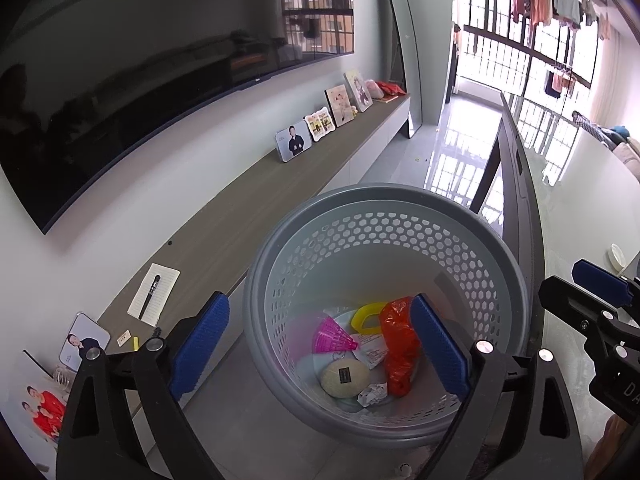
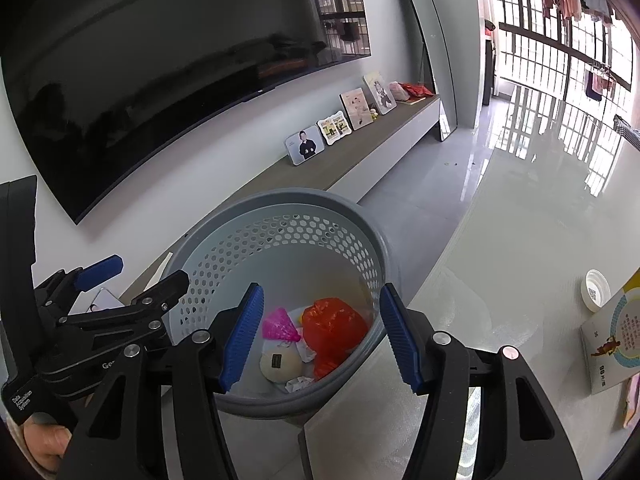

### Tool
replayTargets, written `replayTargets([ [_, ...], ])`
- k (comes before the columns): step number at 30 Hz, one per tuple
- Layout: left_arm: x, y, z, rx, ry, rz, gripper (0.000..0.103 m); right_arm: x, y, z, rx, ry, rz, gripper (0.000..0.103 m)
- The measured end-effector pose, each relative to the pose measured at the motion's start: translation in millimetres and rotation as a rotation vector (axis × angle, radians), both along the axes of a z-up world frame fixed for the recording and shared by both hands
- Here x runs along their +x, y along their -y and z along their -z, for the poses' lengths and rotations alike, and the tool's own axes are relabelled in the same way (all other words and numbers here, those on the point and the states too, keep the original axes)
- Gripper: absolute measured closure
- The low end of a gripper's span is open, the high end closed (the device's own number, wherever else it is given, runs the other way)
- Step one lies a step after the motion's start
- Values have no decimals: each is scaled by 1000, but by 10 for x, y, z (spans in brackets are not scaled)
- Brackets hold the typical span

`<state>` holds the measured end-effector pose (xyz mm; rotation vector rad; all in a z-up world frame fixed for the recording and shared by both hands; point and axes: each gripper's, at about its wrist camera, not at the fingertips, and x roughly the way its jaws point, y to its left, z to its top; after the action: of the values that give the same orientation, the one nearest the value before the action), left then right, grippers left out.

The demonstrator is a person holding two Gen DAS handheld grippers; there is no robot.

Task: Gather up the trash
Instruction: 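Open both tools to drop the paper and pink cover into the basket, then move both tools back over the table toward the yellow box and grey cloth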

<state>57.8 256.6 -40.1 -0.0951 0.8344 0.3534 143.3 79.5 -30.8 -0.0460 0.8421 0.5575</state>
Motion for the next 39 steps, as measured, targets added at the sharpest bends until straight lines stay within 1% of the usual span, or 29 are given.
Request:
replayTargets([
  [9,-44,209,-62,-8,19,38,10,-215,284,-65,1,16,51,45],
  [15,-60,468,-109,-8,28,98,9,-385,649,-45,-6,6,126,45],
  [23,-40,889,-172,-14,40,188,9,-655,1259,-56,-9,8,252,45],
  [28,-7,1238,-188,-12,45,264,9,-828,1701,-24,-19,2,349,45],
  [32,34,1545,-205,-25,47,334,8,-942,2095,9,-14,-4,437,45],
  [39,122,2036,-183,-40,36,443,8,-1021,2672,36,-9,-4,561,45],
])
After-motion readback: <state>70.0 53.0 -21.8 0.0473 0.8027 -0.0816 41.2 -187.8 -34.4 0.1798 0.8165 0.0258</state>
